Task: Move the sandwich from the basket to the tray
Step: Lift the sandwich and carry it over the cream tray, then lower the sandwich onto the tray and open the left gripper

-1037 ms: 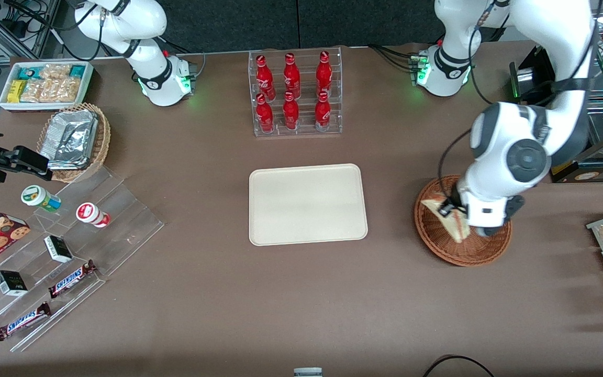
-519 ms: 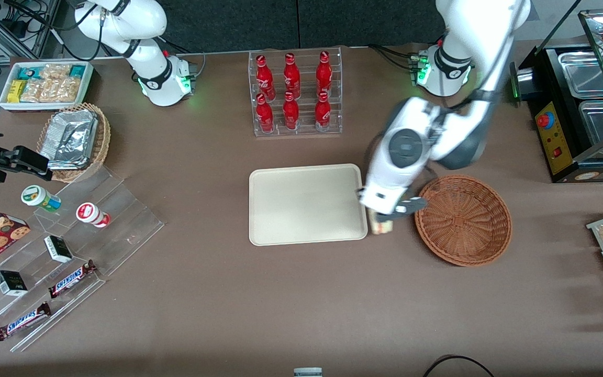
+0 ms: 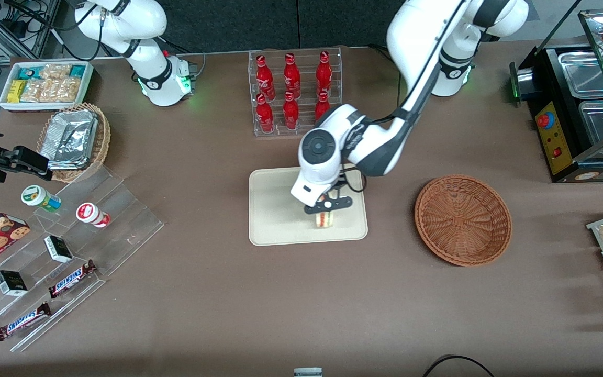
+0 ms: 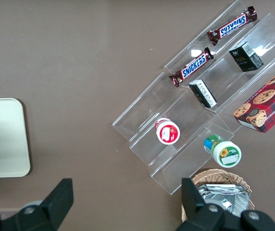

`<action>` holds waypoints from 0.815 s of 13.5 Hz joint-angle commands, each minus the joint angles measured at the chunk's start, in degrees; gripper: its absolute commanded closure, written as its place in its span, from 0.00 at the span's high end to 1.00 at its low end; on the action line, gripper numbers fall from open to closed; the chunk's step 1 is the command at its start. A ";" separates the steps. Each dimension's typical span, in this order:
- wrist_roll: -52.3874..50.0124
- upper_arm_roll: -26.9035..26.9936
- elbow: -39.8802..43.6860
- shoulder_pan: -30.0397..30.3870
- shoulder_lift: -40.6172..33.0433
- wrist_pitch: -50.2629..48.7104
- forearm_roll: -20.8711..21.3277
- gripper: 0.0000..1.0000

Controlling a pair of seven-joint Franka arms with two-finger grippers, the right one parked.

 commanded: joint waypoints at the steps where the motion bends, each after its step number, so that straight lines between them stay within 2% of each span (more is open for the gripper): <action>1: -0.23 0.84 5.04 -2.62 3.76 -0.47 -0.08 0.00; 10: -1.99 0.93 5.05 -3.60 6.84 1.64 0.54 0.00; 11: -1.99 0.93 5.05 -3.60 7.11 1.90 0.54 0.20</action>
